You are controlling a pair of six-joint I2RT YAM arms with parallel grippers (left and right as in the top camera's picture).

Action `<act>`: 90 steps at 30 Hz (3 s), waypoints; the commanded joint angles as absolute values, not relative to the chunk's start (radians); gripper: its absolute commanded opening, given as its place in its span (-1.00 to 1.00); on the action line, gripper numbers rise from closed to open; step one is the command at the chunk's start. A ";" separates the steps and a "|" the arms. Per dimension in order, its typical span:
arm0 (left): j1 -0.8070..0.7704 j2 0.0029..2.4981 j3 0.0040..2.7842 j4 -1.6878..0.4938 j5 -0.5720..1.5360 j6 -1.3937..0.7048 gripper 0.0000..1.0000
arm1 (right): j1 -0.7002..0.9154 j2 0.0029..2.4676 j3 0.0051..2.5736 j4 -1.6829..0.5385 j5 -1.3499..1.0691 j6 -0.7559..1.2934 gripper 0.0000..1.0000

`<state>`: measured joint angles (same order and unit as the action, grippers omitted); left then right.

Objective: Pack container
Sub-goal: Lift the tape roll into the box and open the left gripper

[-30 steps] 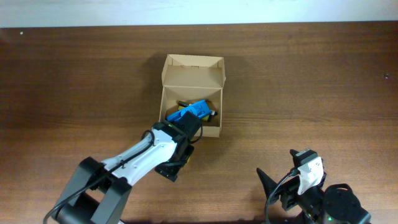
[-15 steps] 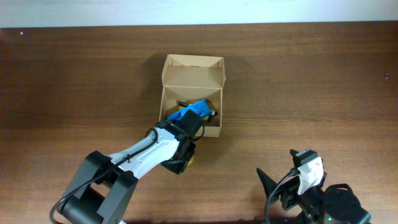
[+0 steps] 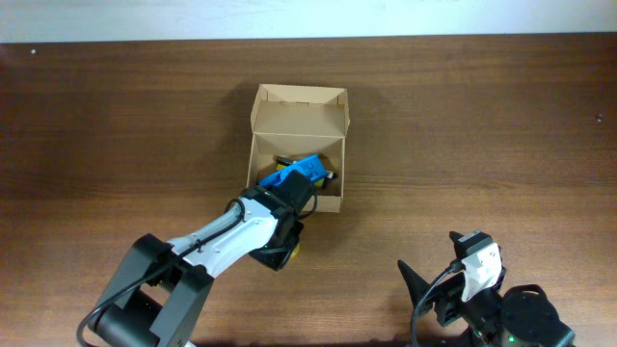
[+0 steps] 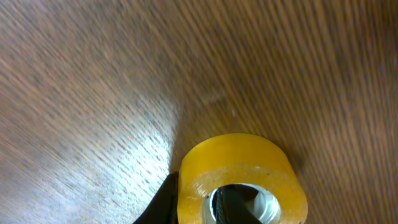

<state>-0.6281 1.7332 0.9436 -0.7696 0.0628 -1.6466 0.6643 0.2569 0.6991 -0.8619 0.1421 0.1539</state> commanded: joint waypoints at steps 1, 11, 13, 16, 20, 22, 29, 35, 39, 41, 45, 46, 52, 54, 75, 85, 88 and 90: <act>-0.667 1.686 0.934 -0.779 0.097 -1.652 -0.79 | 0.659 0.253 0.696 -0.860 0.155 0.159 0.98; -0.807 1.459 0.934 -0.812 0.018 -1.652 -0.80 | 0.659 0.253 0.696 -0.860 0.155 0.159 0.98; -0.834 1.409 0.934 -0.824 -0.006 -1.652 -0.79 | 0.659 0.253 0.696 -0.860 0.155 0.159 0.99; -0.848 1.351 0.939 -0.848 -0.032 -1.652 -0.79 | 0.659 0.253 0.696 -0.860 0.155 0.159 0.99; -0.845 1.320 0.985 -0.910 -0.104 -1.648 -0.79 | 0.659 0.253 0.696 -0.860 0.155 0.159 0.98; -0.838 1.320 1.030 -0.966 -0.142 -1.634 -0.79 | 0.659 0.253 0.696 -0.860 0.155 0.159 0.98; -0.756 1.341 1.245 -1.167 -0.310 -1.465 -0.78 | 0.659 0.253 0.696 -0.860 0.155 0.159 0.98; -0.661 1.483 1.404 -1.175 -0.348 -1.174 -0.77 | 0.659 0.253 0.696 -0.860 0.155 0.159 0.98; -0.612 1.640 1.512 -1.175 -0.348 -1.010 -0.67 | 0.659 0.253 0.696 -0.860 0.155 0.159 0.99; -0.596 1.715 1.562 -1.175 -0.344 -0.978 -0.65 | 0.659 0.253 0.696 -0.860 0.155 0.159 0.98; -0.575 1.846 1.646 -1.175 -0.327 -0.967 -0.64 | 0.659 0.253 0.696 -0.860 0.155 0.159 0.99; -0.569 1.892 1.674 -1.175 -0.321 -0.967 -0.64 | 0.659 0.253 0.696 -0.860 0.155 0.159 0.99; -0.555 2.003 1.706 -1.160 -0.284 -0.967 -0.58 | 0.659 0.253 0.696 -0.860 0.155 0.159 0.98; -0.553 2.025 1.706 -1.155 -0.273 -0.968 -0.51 | 0.659 0.253 0.696 -0.860 0.155 0.159 0.99; -0.553 1.835 1.810 -1.142 -0.245 -0.970 0.92 | 0.659 0.253 0.696 -0.860 0.155 0.159 0.98; -0.548 1.681 1.809 -1.217 -0.266 -0.971 0.99 | 0.659 0.253 0.696 -0.860 0.155 0.159 0.99; -0.548 1.677 1.809 -1.217 -0.266 -0.971 0.99 | 0.659 0.253 0.696 -0.860 0.155 0.159 0.98; -0.547 1.677 1.809 -1.216 -0.266 -0.971 0.99 | 0.659 0.253 0.696 -0.860 0.155 0.159 0.99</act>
<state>-0.5529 1.6905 1.7973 -1.2125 -0.2440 -0.9756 0.6643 0.2569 0.6991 -0.8619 0.1421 0.1551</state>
